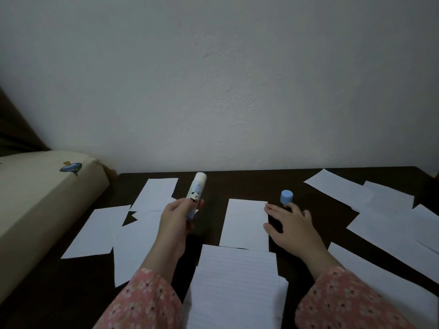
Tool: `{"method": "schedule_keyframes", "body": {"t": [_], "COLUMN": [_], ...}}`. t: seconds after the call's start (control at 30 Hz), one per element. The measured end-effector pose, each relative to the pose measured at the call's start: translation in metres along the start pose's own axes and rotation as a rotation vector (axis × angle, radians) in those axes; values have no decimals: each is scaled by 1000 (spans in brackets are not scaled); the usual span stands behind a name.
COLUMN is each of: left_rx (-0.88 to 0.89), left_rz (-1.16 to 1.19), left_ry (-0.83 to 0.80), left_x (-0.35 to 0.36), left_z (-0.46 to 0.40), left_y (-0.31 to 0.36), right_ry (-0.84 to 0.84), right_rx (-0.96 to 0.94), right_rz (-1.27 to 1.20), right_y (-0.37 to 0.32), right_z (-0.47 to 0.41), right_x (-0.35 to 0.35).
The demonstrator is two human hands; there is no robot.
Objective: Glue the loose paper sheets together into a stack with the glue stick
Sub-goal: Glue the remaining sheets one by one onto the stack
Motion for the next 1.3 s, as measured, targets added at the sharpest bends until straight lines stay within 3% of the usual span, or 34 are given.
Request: {"method": "schedule_keyframes", "body": {"t": [0.17, 0.37, 0.5, 0.63, 0.77, 0.87, 1.17, 1.3], "left_rx": [-45, -101, -51, 29, 227, 332, 336, 499], "left_rz": [-4, 226, 108, -70, -485, -667, -693, -644], "left_ry": [-229, -208, -269, -240, -178, -114, -74, 132], "left_x": [0, 5, 4, 0, 1, 2, 5, -1], "left_z": [6, 8, 5, 1, 5, 7, 1, 10], "left_y": [3, -8, -11, -16, -14, -14, -19, -9], "right_ry": [7, 24, 70, 105, 156, 194, 247, 254], "right_rx": [24, 31, 35, 62, 79, 94, 115, 113], "right_rz": [7, 18, 28, 12, 13, 23, -16, 38], "right_y": [-2, -1, 0, 2, 3, 3, 1, 1], "right_z": [2, 2, 2, 0, 1, 2, 5, 7], "right_x": [-1, 0, 1, 2, 4, 3, 1, -1]}}
Point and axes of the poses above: each hand's wrist, its own z-axis away from the middle knuckle, its own x-axis out of the palm, y = z × x, the point moved 3 cm from there along -z, towards the middle knuckle, and after that the axes turned 8 degrees about z, right-handed, at the moved point
